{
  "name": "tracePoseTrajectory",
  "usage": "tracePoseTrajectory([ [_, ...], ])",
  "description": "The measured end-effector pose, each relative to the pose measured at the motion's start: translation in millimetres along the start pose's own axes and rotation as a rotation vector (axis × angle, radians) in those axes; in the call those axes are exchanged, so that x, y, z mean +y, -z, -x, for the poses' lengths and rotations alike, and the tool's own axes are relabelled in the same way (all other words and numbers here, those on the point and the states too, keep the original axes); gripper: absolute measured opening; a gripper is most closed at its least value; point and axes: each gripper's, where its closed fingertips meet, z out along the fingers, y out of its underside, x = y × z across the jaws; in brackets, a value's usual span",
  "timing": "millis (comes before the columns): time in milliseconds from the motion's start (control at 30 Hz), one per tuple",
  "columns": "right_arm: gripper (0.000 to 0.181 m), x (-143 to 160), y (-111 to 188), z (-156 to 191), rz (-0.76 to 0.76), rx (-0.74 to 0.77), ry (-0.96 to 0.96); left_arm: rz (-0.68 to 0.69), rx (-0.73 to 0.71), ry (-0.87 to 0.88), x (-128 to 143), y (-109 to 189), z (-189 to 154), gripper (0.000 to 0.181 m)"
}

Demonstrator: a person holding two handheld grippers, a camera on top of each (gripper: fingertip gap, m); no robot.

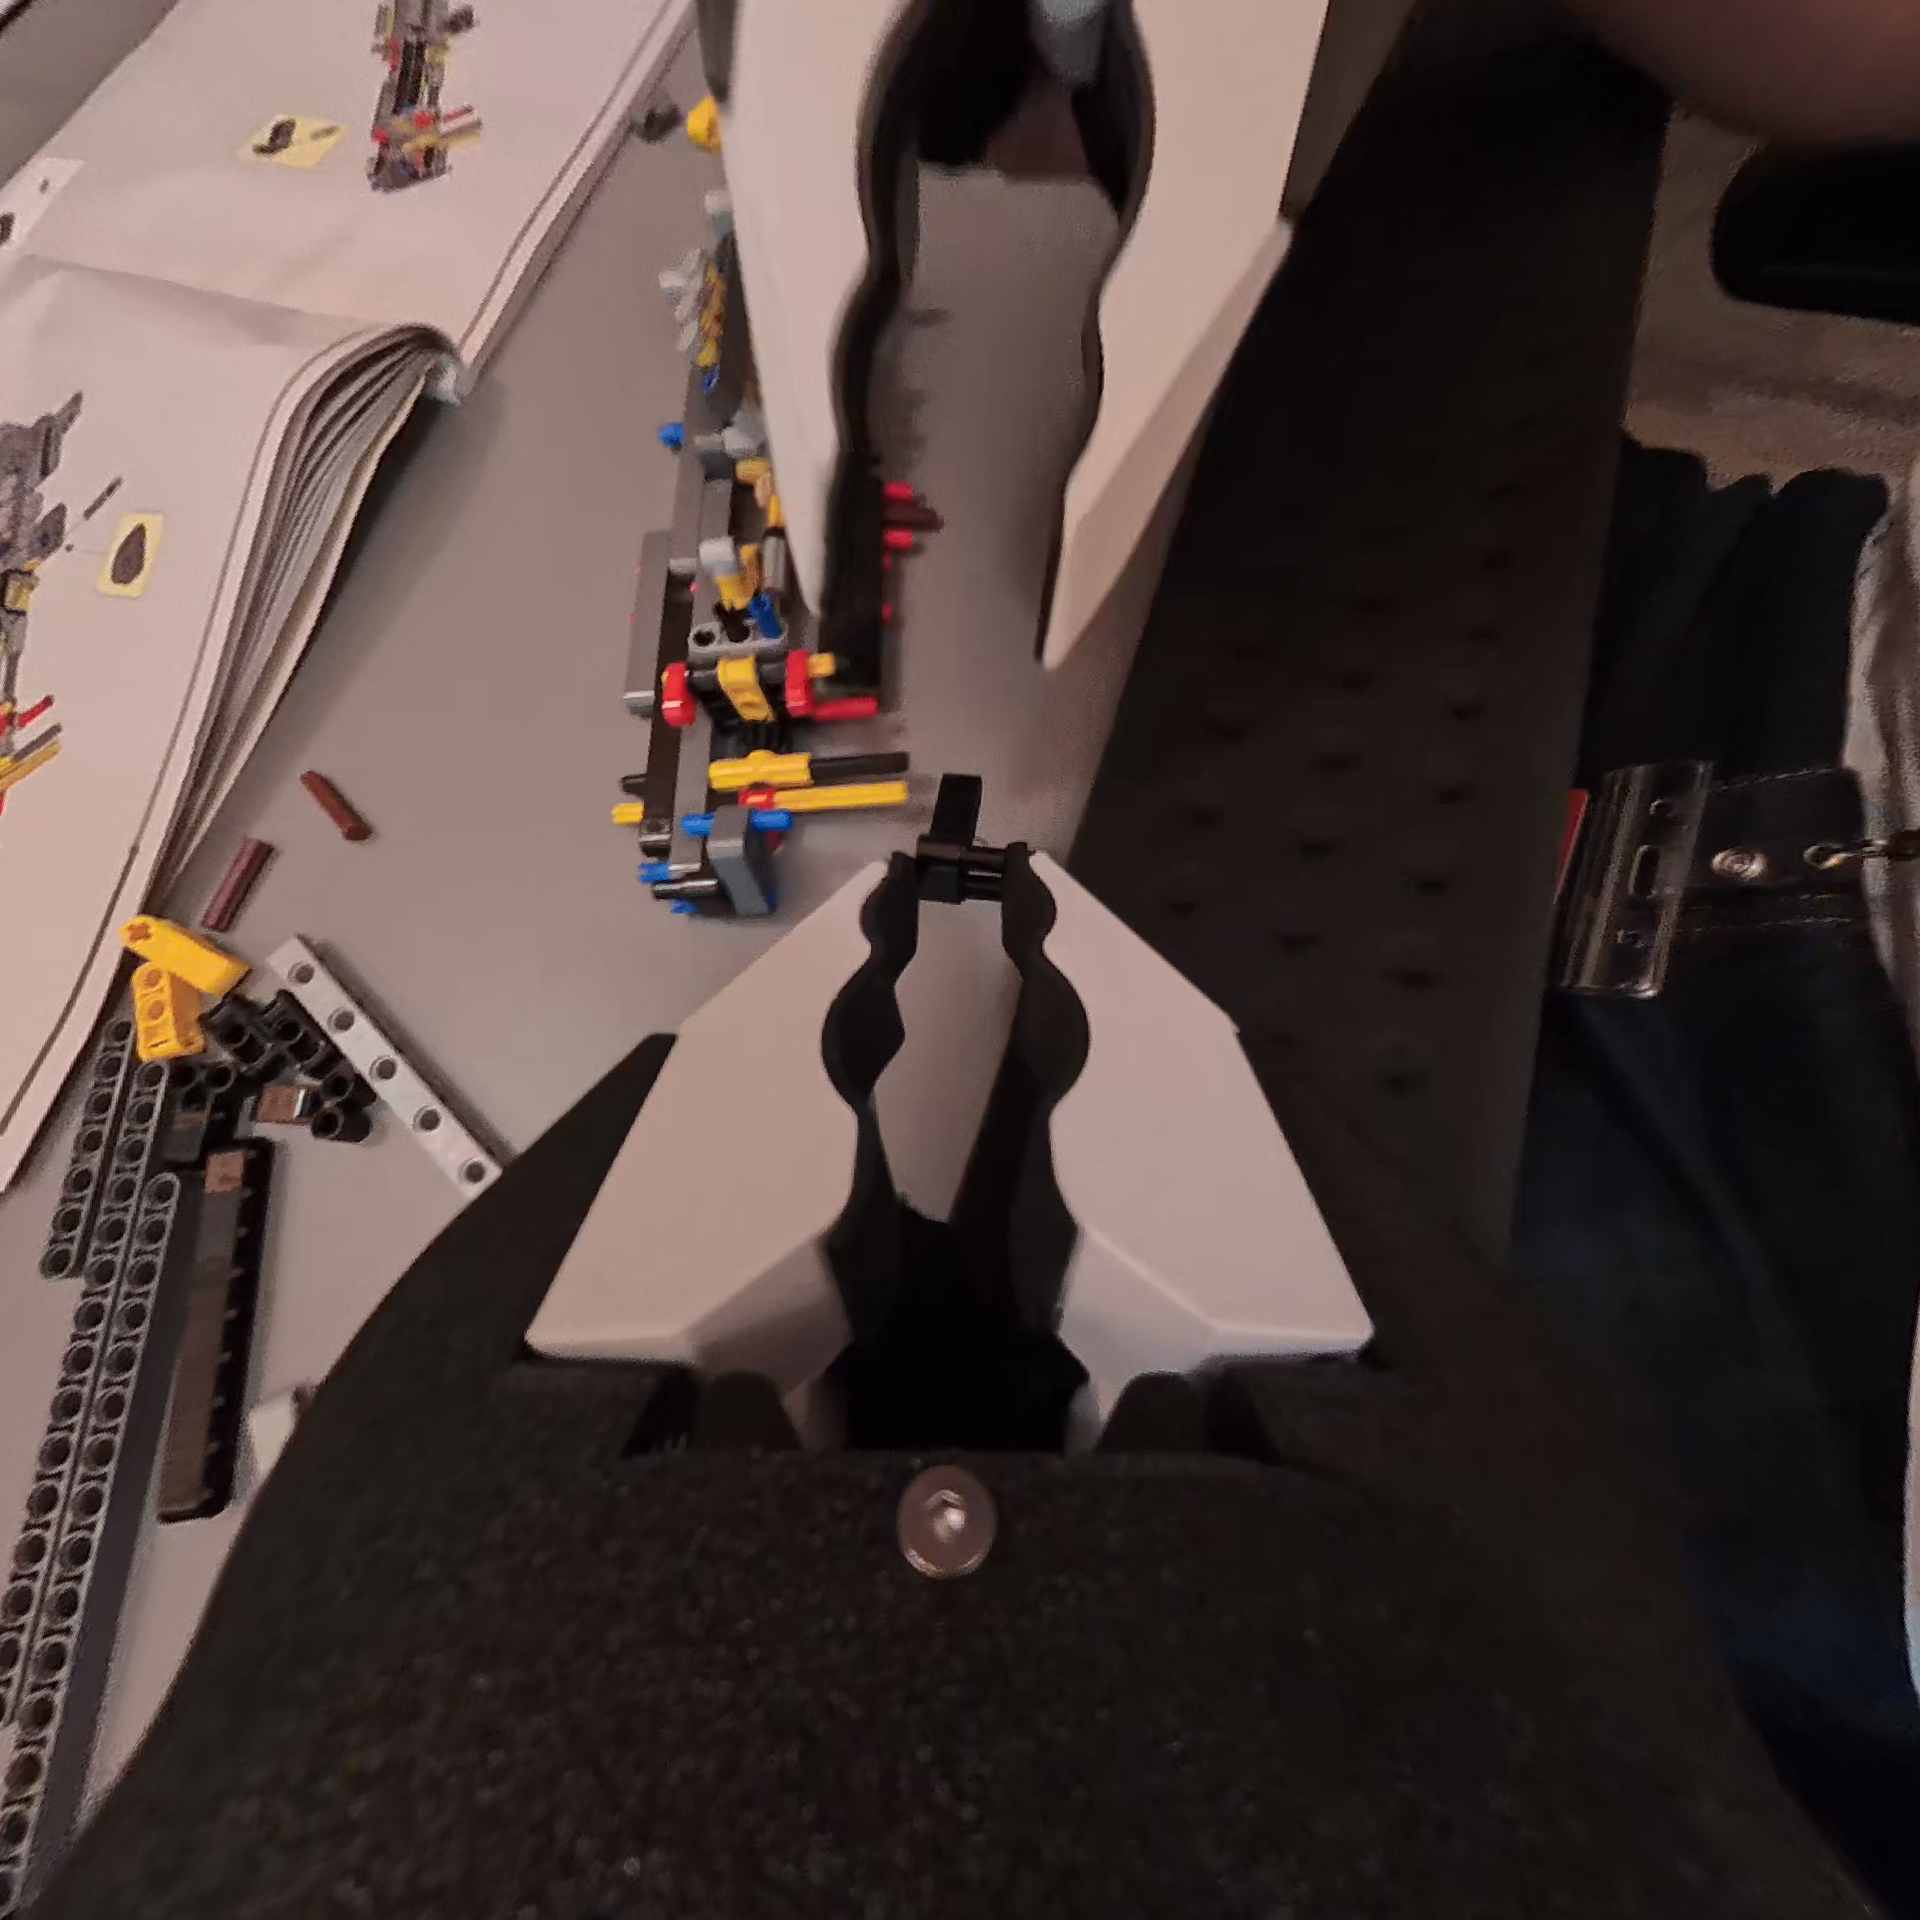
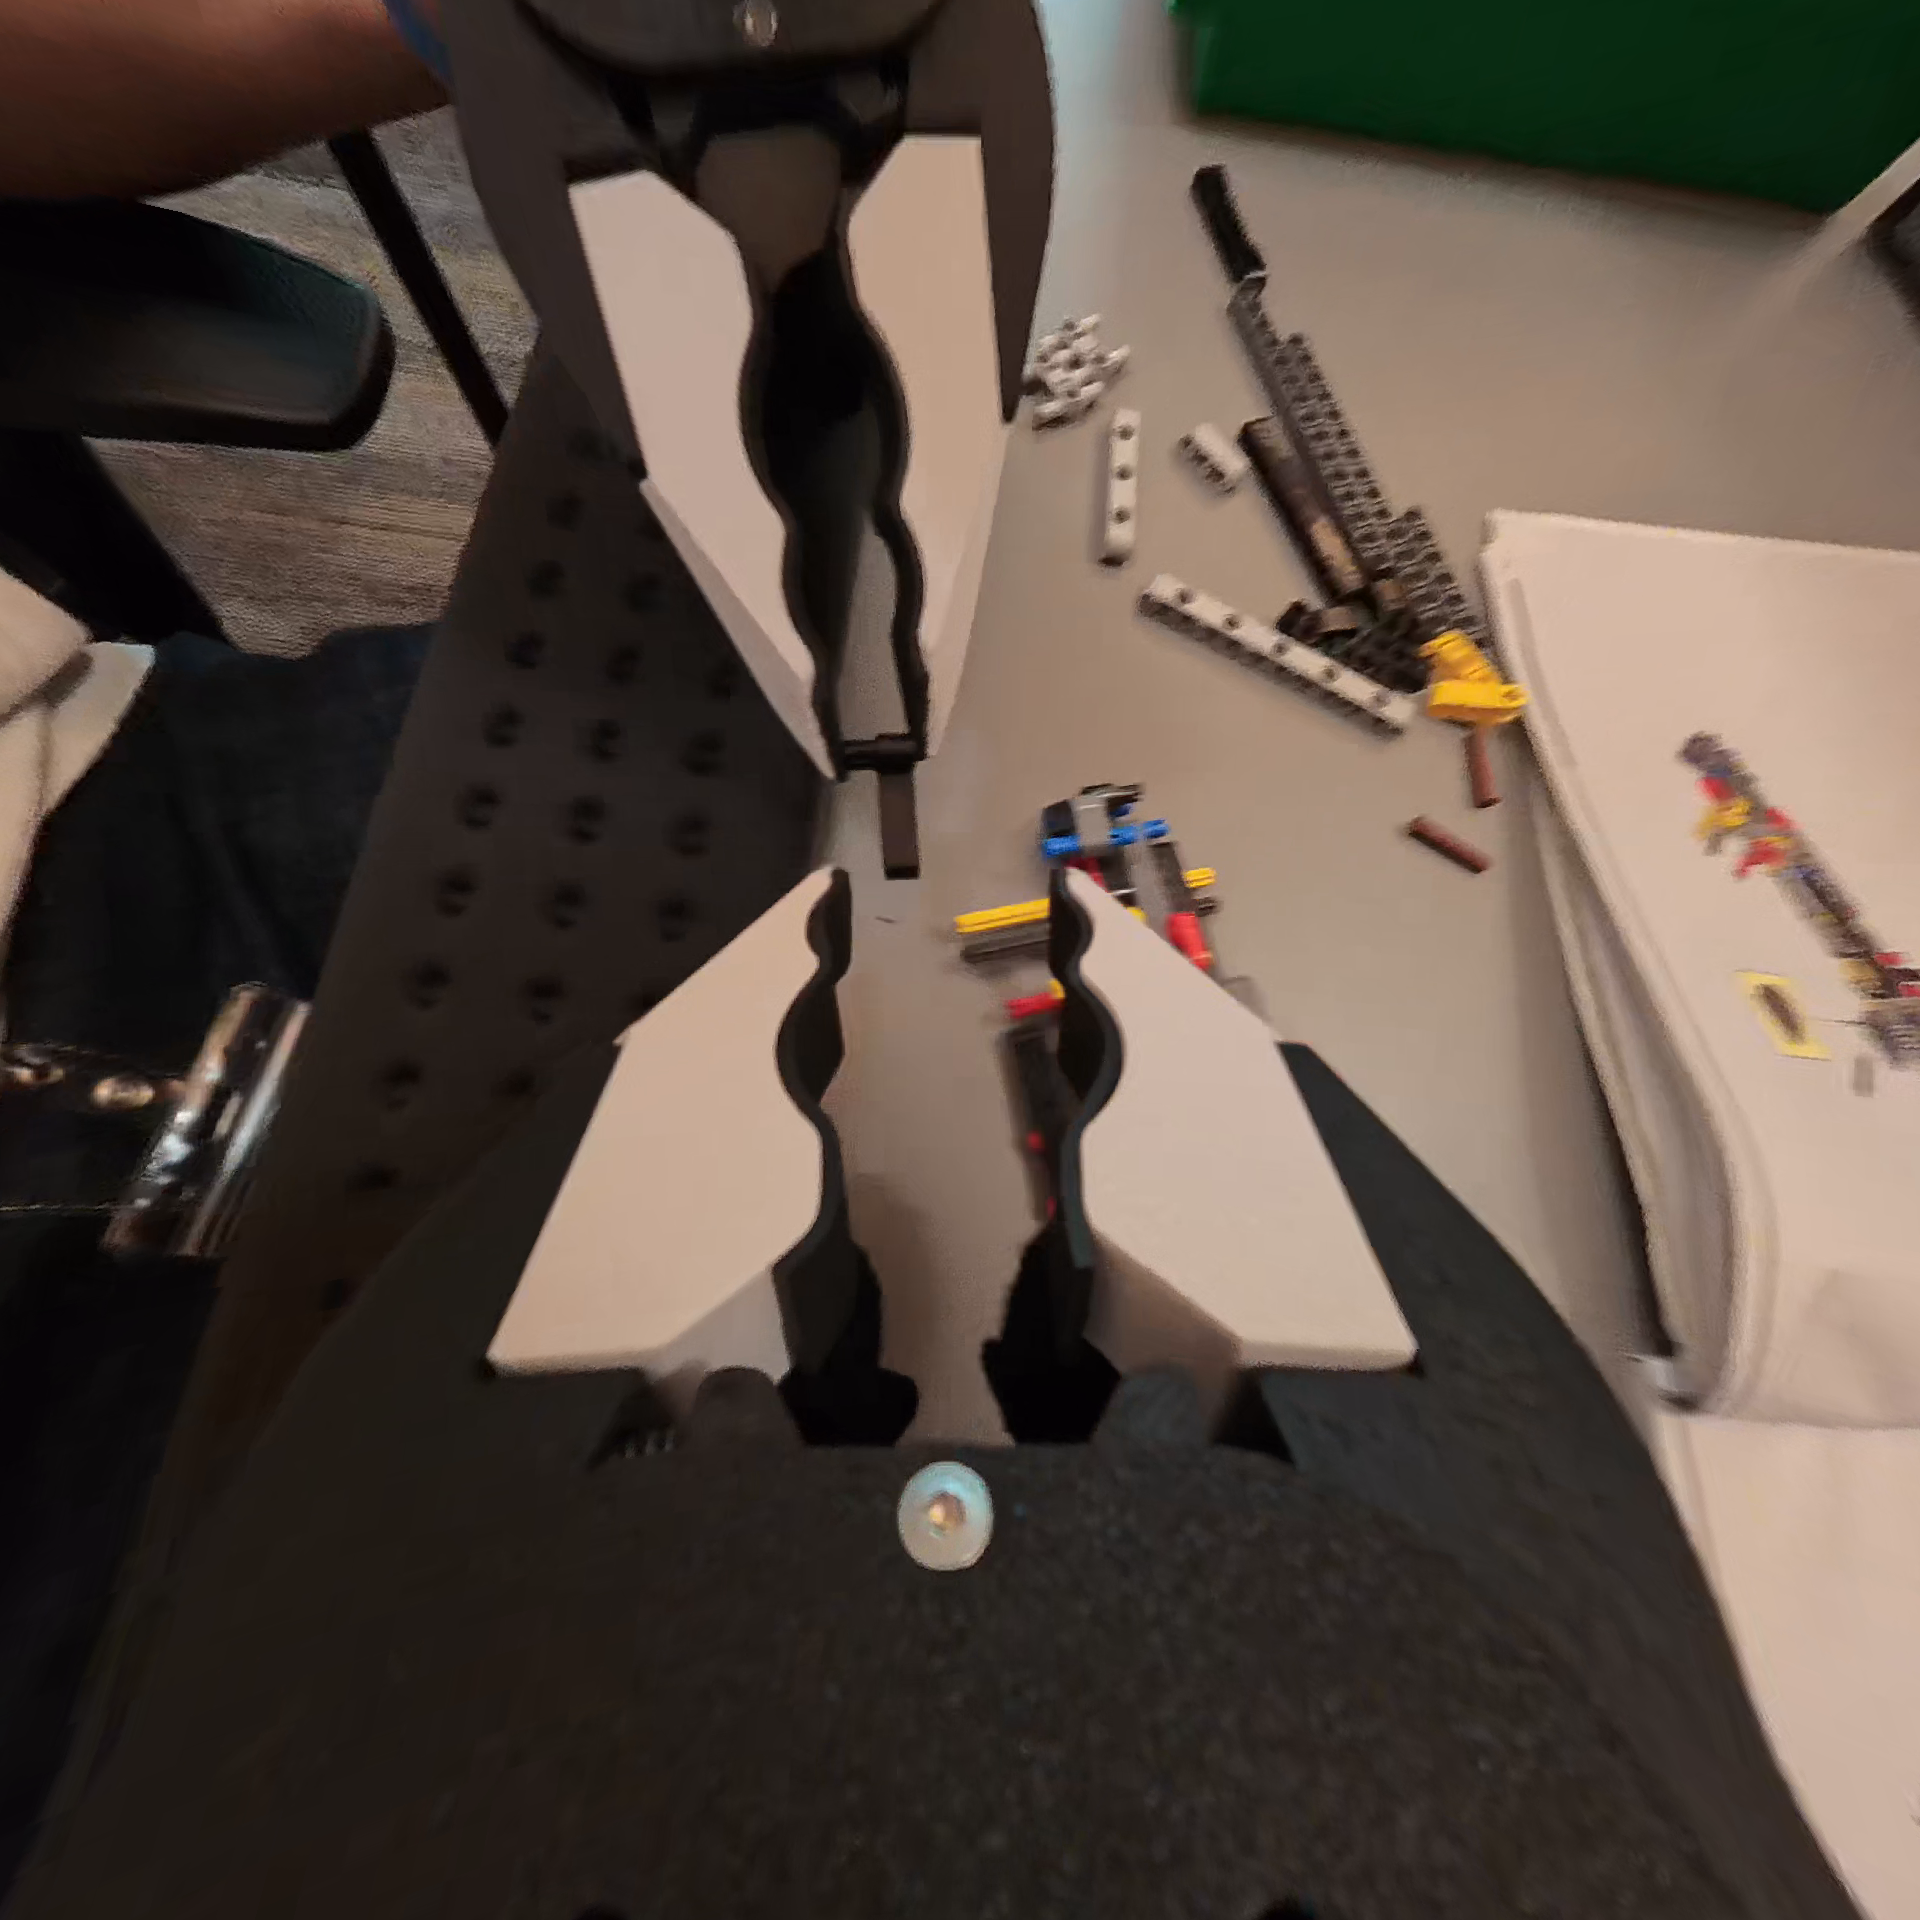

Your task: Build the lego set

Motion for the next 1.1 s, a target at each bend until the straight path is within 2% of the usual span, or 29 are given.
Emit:
tracePoseTrajectory([
  [100, 0.057, 7.0, -2.9, -22.9, 0.075, 0.043, 0.065, -0.006, 0.006, 0.006, 1.8, -1.9, 8.8, 0.015],
  [200, 0.077, 21.7, -17.4, -28.6, 0.217, -0.023, 0.091, -0.021, 0.019, 0.018, -1.7, -3.2, 14.2, 0.015],
  [367, 0.087, 36.0, -33.0, -24.8, 0.341, -0.152, 0.069, -0.017, 0.051, 0.008, -5.5, -6.4, 9.9, 0.015],
  [567, 0.077, 36.8, -44.5, -24.4, 0.333, -0.166, 0.082, 0.073, 0.102, 0.029, 4.7, -16.7, 5.1, 0.015],
  [767, 0.075, 35.9, -46.2, -26.5, 0.319, -0.171, 0.098, 0.088, 0.120, 0.046, 6.7, -19.3, 6.6, 0.015],
  [967, 0.074, 36.2, -45.4, -27.3, 0.309, -0.187, 0.076, 0.143, 0.092, -0.013, 15.5, -22.5, 3.7, 0.015],
  [1100, 0.074, 36.0, -45.8, -26.9, 0.310, -0.191, 0.085, 0.114, 0.065, -0.043, 11.7, -19.8, 3.6, 0.015],
])
